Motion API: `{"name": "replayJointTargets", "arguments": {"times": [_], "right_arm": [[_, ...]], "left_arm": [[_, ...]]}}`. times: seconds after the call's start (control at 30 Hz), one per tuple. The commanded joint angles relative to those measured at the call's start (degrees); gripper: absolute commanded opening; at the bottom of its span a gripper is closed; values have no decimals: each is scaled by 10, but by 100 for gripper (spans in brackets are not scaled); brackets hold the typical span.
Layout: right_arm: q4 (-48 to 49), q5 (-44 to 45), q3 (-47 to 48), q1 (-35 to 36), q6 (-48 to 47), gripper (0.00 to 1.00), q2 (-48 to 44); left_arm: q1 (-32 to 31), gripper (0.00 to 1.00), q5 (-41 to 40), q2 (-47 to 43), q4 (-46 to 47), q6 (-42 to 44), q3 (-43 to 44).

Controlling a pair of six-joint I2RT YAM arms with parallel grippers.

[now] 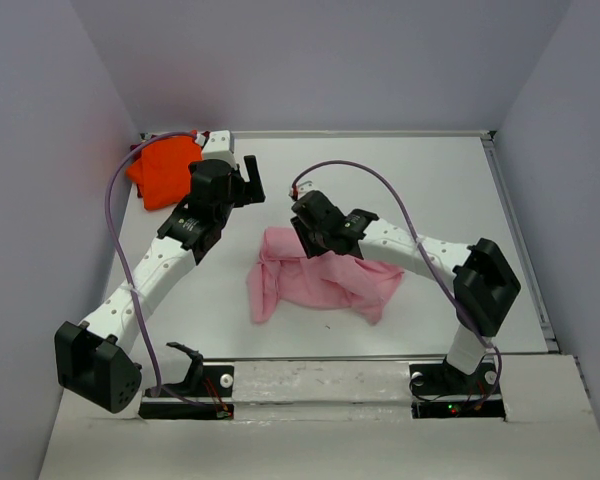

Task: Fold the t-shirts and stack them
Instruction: Flatten the tshirt out

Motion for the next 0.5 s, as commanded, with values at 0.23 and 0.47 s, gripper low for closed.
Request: {"name": "replayJointTargets", "arguments": {"times": [0.23,0.47], "right_arm": [[25,12,-21,-1,5,43,-8],[26,18,-30,-6,8,21,-14]], "left_arm": [[0,96,4,-8,21,-3,11],[0,96,4,-9,21,-3,10]]}}
